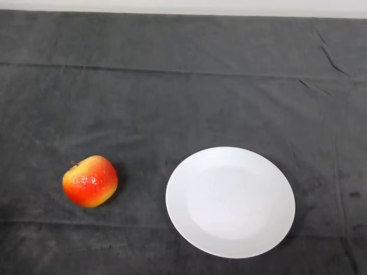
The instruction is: Move the apple to the plate
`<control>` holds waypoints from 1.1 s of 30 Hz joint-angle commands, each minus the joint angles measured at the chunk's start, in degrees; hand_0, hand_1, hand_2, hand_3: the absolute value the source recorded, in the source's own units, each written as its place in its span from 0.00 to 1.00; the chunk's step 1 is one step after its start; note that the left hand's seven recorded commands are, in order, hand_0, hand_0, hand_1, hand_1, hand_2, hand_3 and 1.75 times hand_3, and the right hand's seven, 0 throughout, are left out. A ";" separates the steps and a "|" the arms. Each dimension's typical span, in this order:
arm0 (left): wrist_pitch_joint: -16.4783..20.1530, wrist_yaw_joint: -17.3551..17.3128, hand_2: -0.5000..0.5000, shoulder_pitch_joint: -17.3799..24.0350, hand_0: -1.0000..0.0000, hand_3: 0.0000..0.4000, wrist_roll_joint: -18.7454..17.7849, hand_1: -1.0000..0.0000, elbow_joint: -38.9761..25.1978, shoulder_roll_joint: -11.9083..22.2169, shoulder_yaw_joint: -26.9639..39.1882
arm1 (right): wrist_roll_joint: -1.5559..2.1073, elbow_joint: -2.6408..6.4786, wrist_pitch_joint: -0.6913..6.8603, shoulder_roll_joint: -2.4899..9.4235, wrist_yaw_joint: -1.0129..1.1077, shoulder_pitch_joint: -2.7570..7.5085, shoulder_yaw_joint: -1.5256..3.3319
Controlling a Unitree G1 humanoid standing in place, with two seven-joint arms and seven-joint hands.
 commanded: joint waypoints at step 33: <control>15.49 -2.81 0.50 4.61 1.00 0.00 9.35 1.00 -19.39 0.26 -16.20 | 1.03 -0.26 -0.04 -1.34 -0.14 -0.86 0.03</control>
